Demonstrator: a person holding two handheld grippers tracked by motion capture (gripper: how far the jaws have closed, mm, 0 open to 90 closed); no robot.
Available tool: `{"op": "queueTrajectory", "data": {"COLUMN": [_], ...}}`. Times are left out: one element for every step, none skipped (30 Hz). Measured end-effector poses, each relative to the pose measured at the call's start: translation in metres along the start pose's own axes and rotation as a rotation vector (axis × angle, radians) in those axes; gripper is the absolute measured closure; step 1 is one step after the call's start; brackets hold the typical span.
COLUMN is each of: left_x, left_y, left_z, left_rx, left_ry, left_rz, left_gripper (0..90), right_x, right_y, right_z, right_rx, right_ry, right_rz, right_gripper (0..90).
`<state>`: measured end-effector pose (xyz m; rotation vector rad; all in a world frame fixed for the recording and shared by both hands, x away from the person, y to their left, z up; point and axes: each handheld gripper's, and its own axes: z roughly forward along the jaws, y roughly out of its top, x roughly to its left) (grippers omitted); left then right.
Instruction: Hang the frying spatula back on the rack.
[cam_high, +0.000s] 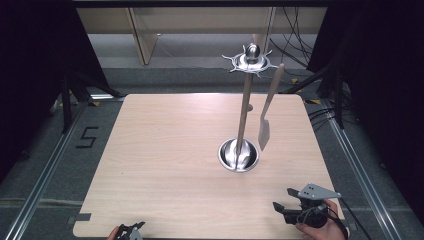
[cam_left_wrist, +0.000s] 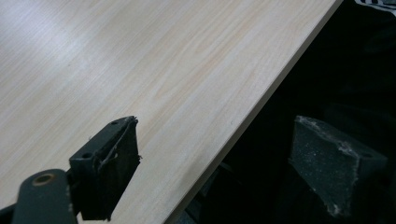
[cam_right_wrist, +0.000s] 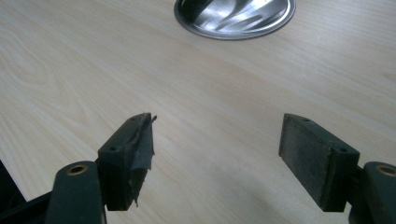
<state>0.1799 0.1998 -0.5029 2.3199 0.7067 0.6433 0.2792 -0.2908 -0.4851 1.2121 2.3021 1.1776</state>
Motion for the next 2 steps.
{"op": "queueTrajectory", "data": {"left_x": [0.0000, -0.0005], "left_y": [0.0000, 0.0000], "left_z": [0.0000, 0.0004], "left_rx": [0.000, -0.007], "left_ry": [0.000, -0.001], "left_rz": [0.000, -0.006], "left_gripper": [14.9, 14.9], "right_x": [0.0000, -0.0036], "right_y": [0.0000, 0.0001], "right_z": [0.0000, 0.0004], "right_rx": [0.000, -0.008], "right_ry": [0.000, 0.003], "right_rz": [0.000, -0.027], "right_gripper": [27.4, 27.3]}}
